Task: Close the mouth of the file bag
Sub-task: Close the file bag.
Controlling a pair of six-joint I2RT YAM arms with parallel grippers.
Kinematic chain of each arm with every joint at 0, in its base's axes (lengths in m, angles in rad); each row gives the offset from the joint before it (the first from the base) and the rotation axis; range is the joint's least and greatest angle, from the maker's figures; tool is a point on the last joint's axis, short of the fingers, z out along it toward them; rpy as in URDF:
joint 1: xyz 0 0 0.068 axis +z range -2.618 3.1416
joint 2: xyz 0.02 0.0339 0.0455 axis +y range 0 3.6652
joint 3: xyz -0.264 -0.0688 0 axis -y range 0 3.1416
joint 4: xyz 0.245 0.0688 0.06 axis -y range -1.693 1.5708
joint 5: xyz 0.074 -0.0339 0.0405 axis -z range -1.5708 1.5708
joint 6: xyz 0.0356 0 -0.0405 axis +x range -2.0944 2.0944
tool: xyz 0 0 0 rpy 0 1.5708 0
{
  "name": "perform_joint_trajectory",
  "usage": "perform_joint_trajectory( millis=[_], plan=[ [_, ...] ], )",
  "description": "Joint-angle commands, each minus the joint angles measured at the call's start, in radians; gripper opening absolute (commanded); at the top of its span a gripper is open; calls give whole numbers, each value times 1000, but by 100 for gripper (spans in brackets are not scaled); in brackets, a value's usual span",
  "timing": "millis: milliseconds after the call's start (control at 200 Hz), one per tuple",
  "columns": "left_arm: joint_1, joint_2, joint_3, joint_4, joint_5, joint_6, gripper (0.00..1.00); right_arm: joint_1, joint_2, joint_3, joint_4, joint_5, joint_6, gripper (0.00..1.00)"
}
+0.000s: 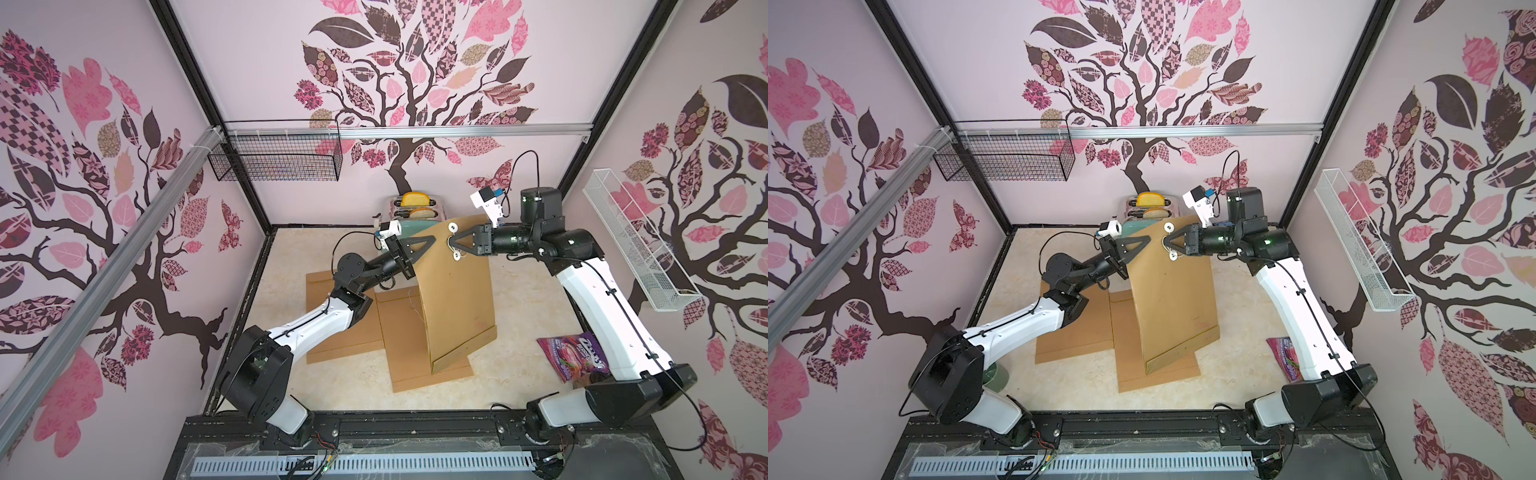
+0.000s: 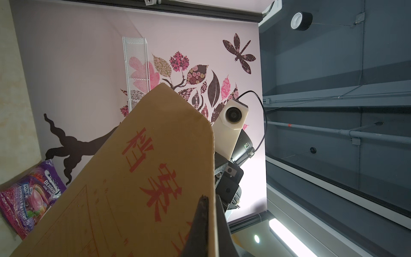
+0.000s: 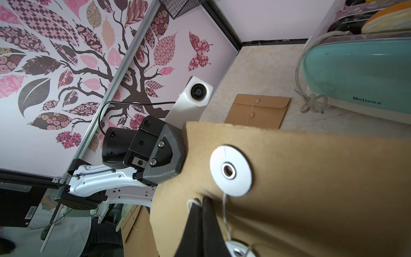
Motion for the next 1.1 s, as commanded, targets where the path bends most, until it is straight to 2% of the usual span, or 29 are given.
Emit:
perform_joint_trajectory(
  millis=[0,100,275,440,730,1095],
  plan=[
    [11,-24,-19,22,20,4,0,-21,-44,-34,66,-44,-6,0],
    [10,-30,-18,2,27,18,0,-38,-72,-83,106,-65,8,0],
    [11,-23,-18,13,35,10,0,-43,-76,-91,104,-30,22,0],
    [-15,-31,-17,-16,46,30,0,-49,-37,-16,32,42,9,0],
    [-25,-21,-20,-17,49,39,0,-47,13,77,-27,57,9,0],
    [-24,-3,-11,-19,35,39,0,36,20,32,-17,60,69,0]
  ],
)
